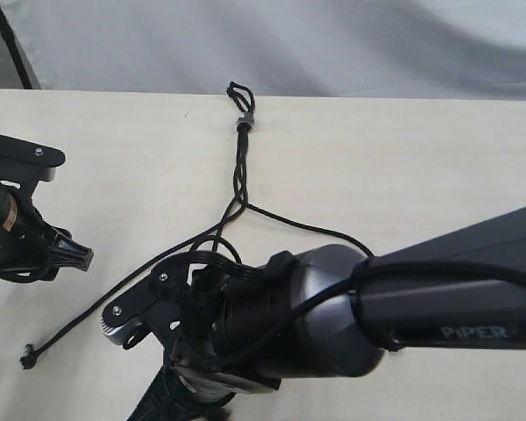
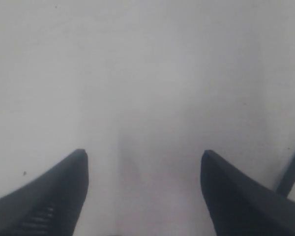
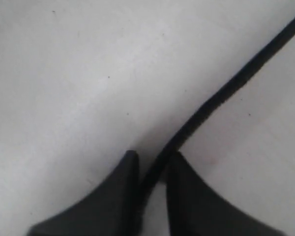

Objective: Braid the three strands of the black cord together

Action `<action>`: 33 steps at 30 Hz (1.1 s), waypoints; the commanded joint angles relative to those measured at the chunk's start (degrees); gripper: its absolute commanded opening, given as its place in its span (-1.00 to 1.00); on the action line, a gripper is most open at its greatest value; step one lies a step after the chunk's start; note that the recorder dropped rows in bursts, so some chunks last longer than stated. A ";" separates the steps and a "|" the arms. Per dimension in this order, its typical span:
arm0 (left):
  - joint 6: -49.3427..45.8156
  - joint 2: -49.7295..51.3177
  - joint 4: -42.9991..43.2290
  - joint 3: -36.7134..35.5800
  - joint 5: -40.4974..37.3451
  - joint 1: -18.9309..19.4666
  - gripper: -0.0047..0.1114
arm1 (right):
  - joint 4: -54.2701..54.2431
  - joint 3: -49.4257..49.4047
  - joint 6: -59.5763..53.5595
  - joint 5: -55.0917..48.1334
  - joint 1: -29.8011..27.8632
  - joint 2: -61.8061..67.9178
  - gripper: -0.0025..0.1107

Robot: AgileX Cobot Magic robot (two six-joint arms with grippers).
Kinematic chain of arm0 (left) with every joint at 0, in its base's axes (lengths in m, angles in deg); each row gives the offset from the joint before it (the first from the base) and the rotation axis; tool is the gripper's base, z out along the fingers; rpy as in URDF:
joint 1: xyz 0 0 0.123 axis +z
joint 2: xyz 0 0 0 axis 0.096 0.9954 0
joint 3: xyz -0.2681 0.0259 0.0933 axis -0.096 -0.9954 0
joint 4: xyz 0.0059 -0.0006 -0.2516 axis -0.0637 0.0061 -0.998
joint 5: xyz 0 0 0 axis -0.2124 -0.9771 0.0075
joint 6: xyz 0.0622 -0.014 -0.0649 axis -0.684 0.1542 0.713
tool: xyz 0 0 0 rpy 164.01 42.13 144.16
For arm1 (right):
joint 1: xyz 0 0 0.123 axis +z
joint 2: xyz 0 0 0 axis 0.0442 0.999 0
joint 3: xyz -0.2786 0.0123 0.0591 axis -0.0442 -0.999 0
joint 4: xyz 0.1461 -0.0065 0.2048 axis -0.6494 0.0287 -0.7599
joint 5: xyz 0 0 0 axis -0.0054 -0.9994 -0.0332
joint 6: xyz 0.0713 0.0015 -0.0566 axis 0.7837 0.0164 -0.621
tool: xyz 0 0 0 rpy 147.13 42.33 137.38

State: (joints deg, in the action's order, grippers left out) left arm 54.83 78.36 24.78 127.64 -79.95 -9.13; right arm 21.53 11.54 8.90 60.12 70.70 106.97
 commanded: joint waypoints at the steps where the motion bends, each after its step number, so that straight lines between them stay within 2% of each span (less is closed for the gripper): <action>1: 0.14 -0.35 -0.20 -0.23 0.09 0.22 0.16 | 3.56 0.01 -3.67 -10.07 -0.07 -2.71 -0.95; 5: -0.02 -0.35 -0.32 -0.23 0.09 0.22 0.16 | 19.24 0.01 -2.81 -23.09 -0.07 -7.07 -0.95; 9: -0.02 -0.35 -0.32 -0.23 0.09 0.22 0.16 | 31.24 0.01 -2.37 -27.38 -0.72 -7.62 -0.95; 11: -0.02 -0.35 -0.57 -0.23 0.09 0.22 0.16 | 34.54 0.01 -2.51 -26.16 -4.16 -7.38 -0.95; 13: -0.02 -0.35 -0.58 -0.23 0.09 0.22 0.15 | 36.04 0.01 -2.51 -23.19 -10.01 -7.38 -0.95; 14: -0.02 -0.35 -0.58 -0.23 0.09 0.22 0.15 | 36.00 0.01 -2.51 -18.24 -15.38 -7.38 -0.95; 15: -0.02 -0.35 -0.58 -0.23 0.09 0.22 0.15 | 35.88 0.01 -2.51 -15.97 -17.40 -7.38 -0.95; 18: -0.02 -0.35 -0.68 -0.23 0.09 0.22 0.15 | 35.47 -0.25 -3.07 -5.70 -29.44 -6.66 -0.95; 21: -0.02 -0.35 -0.68 -0.23 0.09 0.22 0.15 | 30.53 -0.25 -3.24 -1.07 -36.61 -3.97 -0.95; 23: -0.13 -0.35 -0.67 -0.23 0.09 0.22 0.15 | 27.91 -0.25 -6.08 0.50 -38.34 -1.41 -0.95; 28: -0.22 -0.35 -0.67 -0.23 0.09 0.22 0.15 | 24.64 -0.25 -6.92 0.26 -38.38 4.44 -0.95; 33: -0.25 -0.35 -0.67 -0.23 0.09 0.22 0.15 | 7.18 -0.25 -18.64 -3.46 -36.18 4.32 -0.95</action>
State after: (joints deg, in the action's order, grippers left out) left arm 54.63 78.36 24.41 127.64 -79.95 -9.13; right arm 40.38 11.97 -2.54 59.26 32.80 110.48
